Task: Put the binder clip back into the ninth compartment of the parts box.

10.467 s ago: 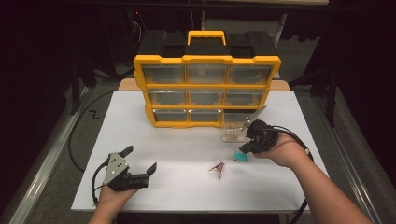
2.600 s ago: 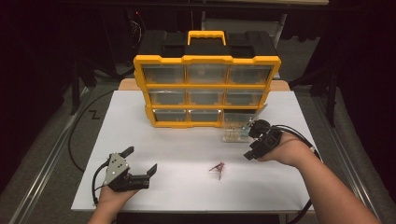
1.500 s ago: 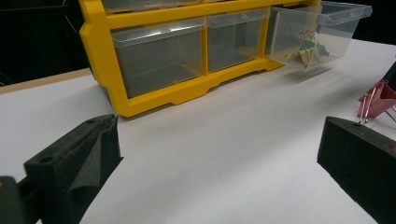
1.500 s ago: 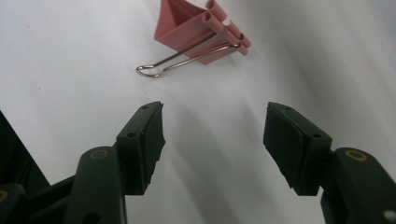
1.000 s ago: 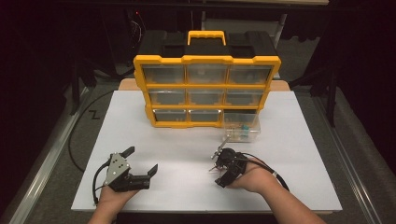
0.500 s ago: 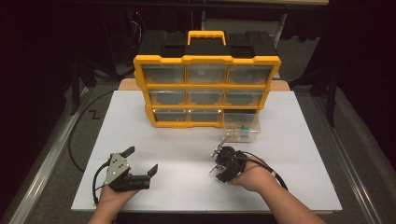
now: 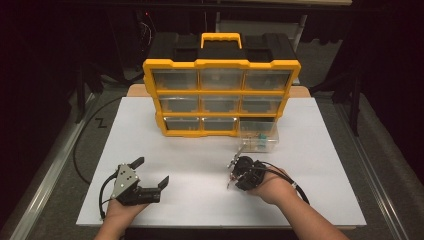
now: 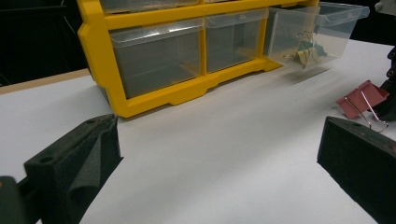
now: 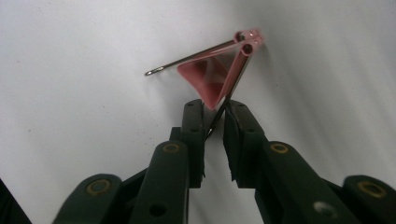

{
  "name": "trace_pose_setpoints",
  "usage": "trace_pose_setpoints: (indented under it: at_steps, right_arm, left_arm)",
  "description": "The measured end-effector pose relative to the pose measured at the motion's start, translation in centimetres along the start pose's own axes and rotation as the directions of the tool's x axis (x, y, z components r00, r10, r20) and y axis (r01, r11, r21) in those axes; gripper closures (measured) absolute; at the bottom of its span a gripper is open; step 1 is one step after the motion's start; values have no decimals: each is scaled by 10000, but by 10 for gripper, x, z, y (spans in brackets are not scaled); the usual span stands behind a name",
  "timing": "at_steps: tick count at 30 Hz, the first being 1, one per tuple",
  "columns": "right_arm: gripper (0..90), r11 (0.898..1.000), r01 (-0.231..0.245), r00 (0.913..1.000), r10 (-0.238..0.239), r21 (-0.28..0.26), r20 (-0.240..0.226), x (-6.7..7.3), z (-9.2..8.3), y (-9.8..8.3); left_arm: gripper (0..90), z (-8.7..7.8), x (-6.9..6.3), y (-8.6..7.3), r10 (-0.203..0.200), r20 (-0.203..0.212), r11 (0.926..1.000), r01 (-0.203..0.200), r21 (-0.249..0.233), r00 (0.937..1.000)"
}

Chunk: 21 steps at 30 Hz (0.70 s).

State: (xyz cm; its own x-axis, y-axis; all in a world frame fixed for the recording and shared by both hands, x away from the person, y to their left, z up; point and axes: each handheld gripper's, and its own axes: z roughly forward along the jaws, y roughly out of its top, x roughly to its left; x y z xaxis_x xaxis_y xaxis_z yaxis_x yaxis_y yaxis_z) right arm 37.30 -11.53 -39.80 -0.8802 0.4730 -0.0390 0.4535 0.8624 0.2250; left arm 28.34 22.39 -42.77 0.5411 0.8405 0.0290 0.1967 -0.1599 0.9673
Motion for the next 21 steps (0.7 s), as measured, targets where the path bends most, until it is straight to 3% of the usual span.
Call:
trace_pose_setpoints:
  at_steps: [7, 21]
  right_arm:
    - [899, 9999, 130, 9997, -130, 8, 209, -1, 0, 0]
    - [900, 9996, 192, 9996, -196, -196, -219, -8, -9, -7]
  left_arm:
    - [3, 0, 0, 0, -15, 6, 10000, 15, -21, 10000]
    - [3, 0, 0, 0, 5, -15, 10000, -5, 1, 10000]
